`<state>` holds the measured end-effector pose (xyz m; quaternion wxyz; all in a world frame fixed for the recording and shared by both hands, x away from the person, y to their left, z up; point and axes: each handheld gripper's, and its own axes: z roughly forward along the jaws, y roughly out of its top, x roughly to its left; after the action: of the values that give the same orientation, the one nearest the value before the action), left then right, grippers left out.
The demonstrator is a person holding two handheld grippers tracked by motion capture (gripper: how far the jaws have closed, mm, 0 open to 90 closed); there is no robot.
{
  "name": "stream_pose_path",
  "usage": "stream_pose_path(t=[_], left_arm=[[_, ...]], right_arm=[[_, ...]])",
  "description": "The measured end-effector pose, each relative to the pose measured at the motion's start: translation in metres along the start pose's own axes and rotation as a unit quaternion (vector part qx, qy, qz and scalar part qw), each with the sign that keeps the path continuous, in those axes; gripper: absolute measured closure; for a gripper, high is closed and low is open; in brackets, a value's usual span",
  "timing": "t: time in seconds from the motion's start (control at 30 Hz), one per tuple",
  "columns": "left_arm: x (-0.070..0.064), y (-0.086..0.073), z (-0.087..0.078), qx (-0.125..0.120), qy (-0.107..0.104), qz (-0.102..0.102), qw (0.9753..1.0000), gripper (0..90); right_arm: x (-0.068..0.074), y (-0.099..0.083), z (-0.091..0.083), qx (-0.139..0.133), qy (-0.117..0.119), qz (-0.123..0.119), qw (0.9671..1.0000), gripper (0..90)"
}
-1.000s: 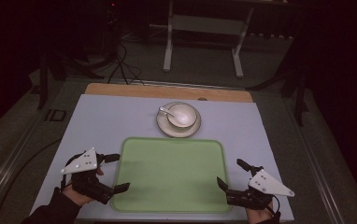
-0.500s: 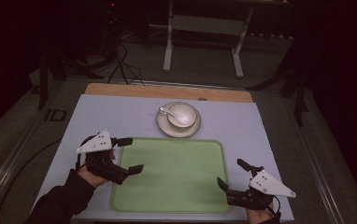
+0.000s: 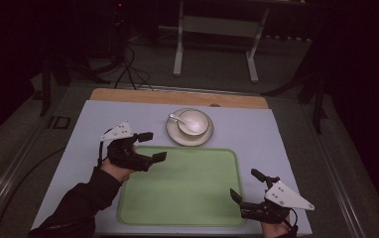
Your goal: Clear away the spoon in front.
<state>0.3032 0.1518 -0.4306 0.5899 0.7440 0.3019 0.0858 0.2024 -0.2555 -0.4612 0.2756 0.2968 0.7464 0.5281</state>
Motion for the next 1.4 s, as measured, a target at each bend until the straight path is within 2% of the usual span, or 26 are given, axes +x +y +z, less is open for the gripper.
stream_pose_path(t=[0.13, 0.23, 0.27, 0.33, 0.57, 0.77, 0.8, 0.83, 0.87, 0.9, 0.93, 0.97, 1.03, 1.07, 1.1, 1.17, 1.27, 1.4], left_arm=[[0.009, 0.002, 0.01, -0.015, 0.016, -0.019, 0.9996, 11.4], [0.013, 0.002, 0.014, -0.021, 0.02, -0.029, 0.9992, 13.2], [0.019, 0.003, 0.019, -0.029, 0.026, -0.044, 0.9982, 13.2], [0.025, 0.003, 0.024, -0.038, 0.034, -0.061, 0.9968, 14.2], [0.043, 0.004, 0.039, -0.071, 0.058, -0.119, 0.9886, 16.8], [0.053, 0.0, 0.052, -0.082, 0.069, -0.16, 0.9813, 20.1], [0.054, -0.001, 0.054, -0.083, 0.073, -0.169, 0.9793, 20.3], [0.054, -0.001, 0.054, -0.083, 0.073, -0.169, 0.9793, 21.1], [0.059, -0.004, 0.057, -0.091, 0.07, -0.19, 0.9751, 22.5], [0.061, -0.005, 0.059, -0.094, 0.076, -0.198, 0.9728, 22.7], [0.066, -0.008, 0.062, -0.102, 0.078, -0.219, 0.9671, 22.9], [0.066, -0.008, 0.062, -0.102, 0.078, -0.219, 0.9671, 24.3], [0.07, -0.011, 0.065, -0.112, 0.082, -0.239, 0.9611, 25.1], [0.072, -0.013, 0.069, -0.114, 0.086, -0.246, 0.9588, 25.1], [0.072, -0.013, 0.069, -0.114, 0.086, -0.246, 0.9588, 25.1], [0.074, -0.015, 0.073, -0.114, 0.095, -0.252, 0.9564, 25.2], [0.077, -0.019, 0.079, -0.124, 0.11, -0.273, 0.9478, 26.2], [0.08, -0.026, 0.089, -0.129, 0.129, -0.29, 0.9395, 28.6]], right_arm=[[0.0, 0.0, 0.0, 0.0, 0.001, 0.0, 1.0, 11.6], [0.0, 0.0, 0.0, -0.002, 0.001, 0.001, 1.0, 11.6], [0.0, 0.0, 0.0, -0.002, 0.001, 0.001, 1.0, 11.6], [0.0, 0.0, -0.001, -0.003, 0.001, 0.002, 1.0, 11.5], [0.0, 0.0, 0.0, -0.003, 0.001, 0.001, 1.0, 11.5], [-0.001, 0.0, -0.001, -0.003, 0.002, 0.003, 1.0, 11.5], [-0.001, 0.0, -0.001, -0.004, 0.002, 0.002, 1.0, 11.6], [-0.001, 0.0, -0.001, -0.004, 0.002, 0.002, 1.0, 11.6], [-0.001, 0.0, -0.001, -0.004, 0.002, 0.003, 1.0, 11.6], [-0.001, 0.0, -0.001, -0.004, 0.003, 0.004, 1.0, 11.5], [-0.001, 0.0, -0.001, -0.004, 0.003, 0.004, 1.0, 11.6], [-0.001, 0.0, -0.001, -0.004, 0.003, 0.003, 1.0, 11.5], [-0.001, 0.0, -0.001, -0.004, 0.004, 0.004, 1.0, 11.6], [-0.001, 0.0, -0.001, -0.005, 0.004, 0.004, 1.0, 11.6], [-0.001, 0.0, -0.001, -0.005, 0.004, 0.004, 1.0, 11.6], [-0.001, -0.001, -0.001, -0.004, 0.004, 0.006, 1.0, 11.5], [-0.001, -0.001, -0.001, -0.004, 0.005, 0.007, 1.0, 11.6], [-0.001, -0.001, -0.001, -0.005, 0.006, 0.008, 0.9999, 11.6]])
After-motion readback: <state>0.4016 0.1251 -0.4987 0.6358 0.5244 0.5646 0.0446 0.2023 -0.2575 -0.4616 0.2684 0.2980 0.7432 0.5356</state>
